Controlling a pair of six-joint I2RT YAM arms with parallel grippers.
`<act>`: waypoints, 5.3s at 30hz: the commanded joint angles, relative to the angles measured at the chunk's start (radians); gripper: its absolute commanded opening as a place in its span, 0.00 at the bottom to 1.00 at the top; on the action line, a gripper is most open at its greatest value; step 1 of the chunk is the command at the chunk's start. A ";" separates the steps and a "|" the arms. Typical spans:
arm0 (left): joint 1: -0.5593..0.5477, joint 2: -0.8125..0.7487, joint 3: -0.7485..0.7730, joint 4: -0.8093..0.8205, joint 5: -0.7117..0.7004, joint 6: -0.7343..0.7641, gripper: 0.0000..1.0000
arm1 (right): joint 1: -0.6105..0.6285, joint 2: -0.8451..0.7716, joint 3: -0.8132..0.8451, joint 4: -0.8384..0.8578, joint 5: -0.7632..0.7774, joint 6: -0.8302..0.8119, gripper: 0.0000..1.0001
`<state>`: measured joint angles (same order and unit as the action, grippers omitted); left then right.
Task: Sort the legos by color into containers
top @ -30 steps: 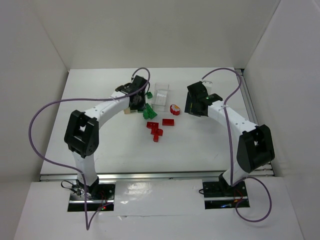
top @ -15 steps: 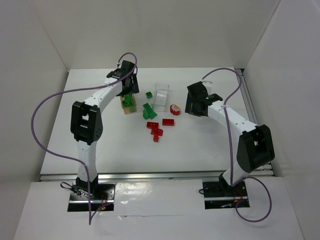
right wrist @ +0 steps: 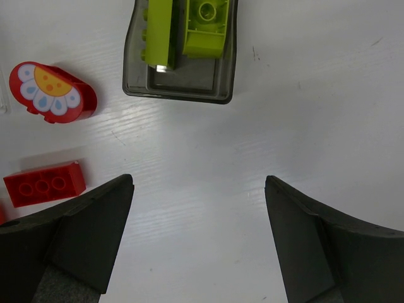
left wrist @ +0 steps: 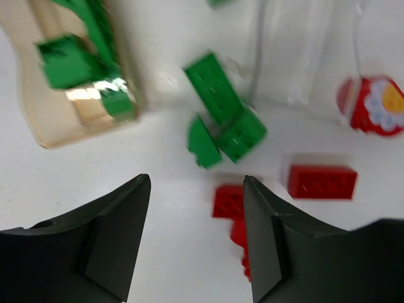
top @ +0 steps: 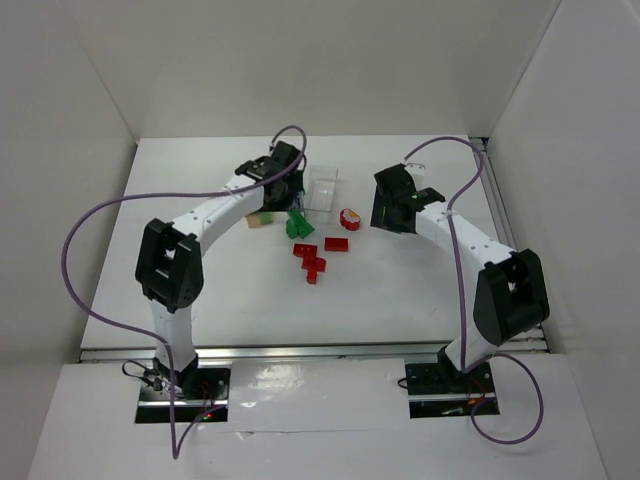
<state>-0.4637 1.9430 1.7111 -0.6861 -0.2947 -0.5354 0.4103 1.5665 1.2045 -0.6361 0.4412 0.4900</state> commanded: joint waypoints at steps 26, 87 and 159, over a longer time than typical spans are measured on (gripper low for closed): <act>-0.010 0.123 -0.093 0.076 -0.030 -0.354 0.51 | 0.010 -0.046 -0.005 -0.014 0.027 0.002 0.92; -0.092 0.104 -0.002 -0.026 0.097 -0.305 0.78 | 0.028 -0.048 0.030 -0.025 0.047 0.005 0.92; 0.185 0.294 0.372 -0.092 -0.040 0.015 0.83 | 0.038 0.000 0.073 -0.053 0.048 0.005 0.92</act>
<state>-0.2481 2.2749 2.0438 -0.7376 -0.3347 -0.5480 0.4362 1.5616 1.2285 -0.6582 0.4580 0.4931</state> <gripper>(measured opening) 0.825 0.918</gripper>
